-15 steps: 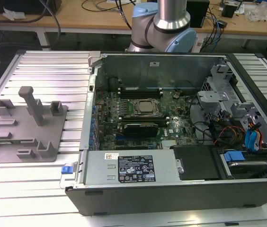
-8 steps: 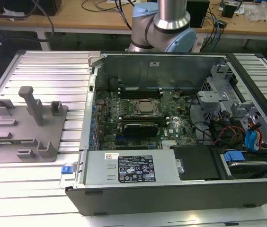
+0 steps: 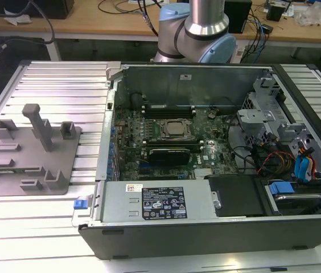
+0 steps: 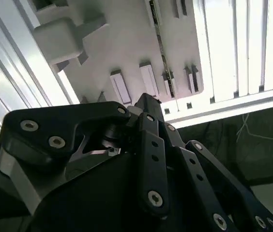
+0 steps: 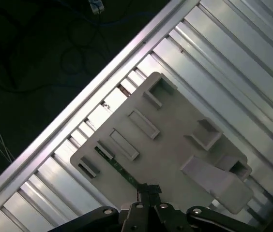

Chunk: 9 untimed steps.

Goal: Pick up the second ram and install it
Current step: 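Pick up the second ram and move it above second insertion slot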

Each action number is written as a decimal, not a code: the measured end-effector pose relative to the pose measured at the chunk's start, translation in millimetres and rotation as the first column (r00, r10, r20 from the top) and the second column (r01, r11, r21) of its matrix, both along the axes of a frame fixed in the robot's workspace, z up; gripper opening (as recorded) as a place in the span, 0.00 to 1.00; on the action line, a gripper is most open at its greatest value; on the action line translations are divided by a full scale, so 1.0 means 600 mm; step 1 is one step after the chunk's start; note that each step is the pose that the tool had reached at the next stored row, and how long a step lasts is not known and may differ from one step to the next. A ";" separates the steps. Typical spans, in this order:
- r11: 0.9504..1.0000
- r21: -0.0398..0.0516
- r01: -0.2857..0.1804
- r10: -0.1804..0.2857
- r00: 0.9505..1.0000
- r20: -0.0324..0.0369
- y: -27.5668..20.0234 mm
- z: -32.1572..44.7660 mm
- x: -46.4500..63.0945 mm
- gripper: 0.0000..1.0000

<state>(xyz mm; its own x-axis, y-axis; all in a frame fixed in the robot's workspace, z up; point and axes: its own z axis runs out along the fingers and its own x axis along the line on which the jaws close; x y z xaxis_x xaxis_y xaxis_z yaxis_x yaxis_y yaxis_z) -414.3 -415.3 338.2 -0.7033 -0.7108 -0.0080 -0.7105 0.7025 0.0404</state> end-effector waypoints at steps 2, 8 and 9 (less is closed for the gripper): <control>0.997 0.000 -0.076 0.076 0.997 0.000 0.0000 -0.001 0.000 0.08; 0.963 0.000 -0.269 0.269 0.963 0.000 -0.0001 -0.003 0.000 0.08; 0.951 0.000 -0.309 0.309 0.951 0.000 0.0000 -0.003 0.000 0.08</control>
<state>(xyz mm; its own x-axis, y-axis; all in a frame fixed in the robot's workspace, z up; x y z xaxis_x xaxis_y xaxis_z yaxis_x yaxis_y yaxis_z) -414.3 -415.3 336.3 -0.4490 -0.8935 -0.0079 -0.8929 0.4484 0.0404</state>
